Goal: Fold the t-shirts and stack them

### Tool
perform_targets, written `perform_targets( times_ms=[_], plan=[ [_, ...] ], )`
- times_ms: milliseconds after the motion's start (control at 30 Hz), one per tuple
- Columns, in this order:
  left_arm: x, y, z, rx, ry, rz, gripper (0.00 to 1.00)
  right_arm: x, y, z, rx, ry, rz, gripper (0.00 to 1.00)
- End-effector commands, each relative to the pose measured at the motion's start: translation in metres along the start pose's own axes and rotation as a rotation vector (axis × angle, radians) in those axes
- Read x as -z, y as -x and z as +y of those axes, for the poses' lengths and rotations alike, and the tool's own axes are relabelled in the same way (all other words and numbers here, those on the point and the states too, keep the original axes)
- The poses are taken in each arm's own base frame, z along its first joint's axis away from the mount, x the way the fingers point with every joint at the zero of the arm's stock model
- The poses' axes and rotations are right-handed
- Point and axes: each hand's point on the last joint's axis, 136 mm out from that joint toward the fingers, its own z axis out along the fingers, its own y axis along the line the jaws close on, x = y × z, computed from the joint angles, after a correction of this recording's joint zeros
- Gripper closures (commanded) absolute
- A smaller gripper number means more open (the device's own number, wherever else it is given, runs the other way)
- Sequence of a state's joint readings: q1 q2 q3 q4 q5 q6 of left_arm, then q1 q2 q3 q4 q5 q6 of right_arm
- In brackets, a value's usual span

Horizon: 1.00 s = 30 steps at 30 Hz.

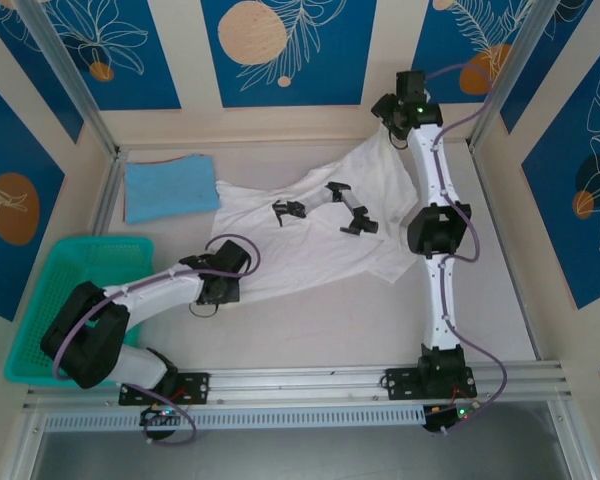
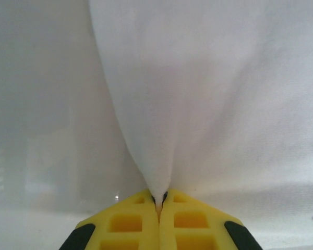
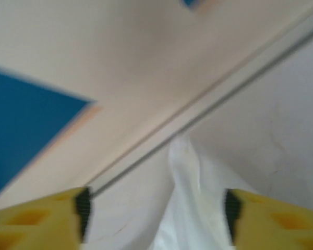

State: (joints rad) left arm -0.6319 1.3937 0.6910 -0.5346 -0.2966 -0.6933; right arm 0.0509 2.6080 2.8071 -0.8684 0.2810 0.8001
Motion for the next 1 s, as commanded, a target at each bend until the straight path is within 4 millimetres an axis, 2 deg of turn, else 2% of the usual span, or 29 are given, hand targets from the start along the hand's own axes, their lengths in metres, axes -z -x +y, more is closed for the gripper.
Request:
perform_targets(
  times_ms=[0, 67, 100, 133, 200, 267, 367, 433, 500, 600, 667, 767, 867, 967],
  plan=[
    [0.005, 0.005, 0.005, 0.024, 0.017, -0.040, 0.83, 0.041, 0.012, -0.035, -0.065, -0.077, 0.038, 0.01],
    [0.010, 0.007, 0.004, 0.027, 0.008, -0.044, 0.77, 0.059, 0.007, -0.030, -0.007, -0.036, 0.025, 0.01],
    [0.013, 0.008, 0.001, 0.030, -0.009, -0.044, 0.69, 0.074, 0.002, -0.028, 0.033, -0.047, 0.019, 0.01],
    [0.016, 0.009, -0.001, 0.034, -0.025, -0.046, 0.66, 0.090, -0.003, -0.031, 0.074, -0.072, 0.019, 0.01],
    [0.024, 0.012, -0.006, 0.036, -0.059, -0.047, 0.62, 0.117, -0.017, -0.039, 0.131, -0.098, 0.047, 0.01],
    [0.033, 0.014, -0.008, 0.043, -0.083, -0.047, 0.52, 0.145, -0.037, -0.056, 0.122, -0.104, 0.089, 0.01],
    [0.042, 0.012, -0.013, 0.070, -0.133, -0.042, 0.39, 0.180, -0.087, -0.097, 0.099, -0.085, 0.105, 0.00],
    [0.045, 0.010, -0.015, 0.085, -0.160, -0.029, 0.37, 0.201, -0.133, -0.119, 0.056, -0.015, 0.152, 0.03],
    [0.046, 0.007, -0.015, 0.093, -0.173, -0.008, 0.36, 0.210, -0.182, -0.142, 0.011, 0.031, 0.254, 0.07],
    [0.045, 0.002, -0.013, 0.122, -0.190, 0.032, 0.36, 0.212, -0.246, -0.185, -0.050, -0.002, 0.403, 0.26],
    [0.042, -0.001, -0.009, 0.165, -0.210, 0.056, 0.36, 0.211, -0.277, -0.204, -0.069, -0.018, 0.475, 0.38],
    [0.034, -0.007, -0.001, 0.266, -0.235, 0.089, 0.36, 0.206, -0.299, -0.224, -0.058, -0.068, 0.528, 0.45],
    [0.026, -0.011, -0.002, 0.352, -0.286, 0.119, 0.41, 0.196, -0.305, -0.236, -0.058, -0.118, 0.545, 0.46],
    [0.023, -0.014, -0.006, 0.371, -0.301, 0.140, 0.47, 0.188, -0.305, -0.238, -0.072, -0.133, 0.544, 0.46]
  ],
)
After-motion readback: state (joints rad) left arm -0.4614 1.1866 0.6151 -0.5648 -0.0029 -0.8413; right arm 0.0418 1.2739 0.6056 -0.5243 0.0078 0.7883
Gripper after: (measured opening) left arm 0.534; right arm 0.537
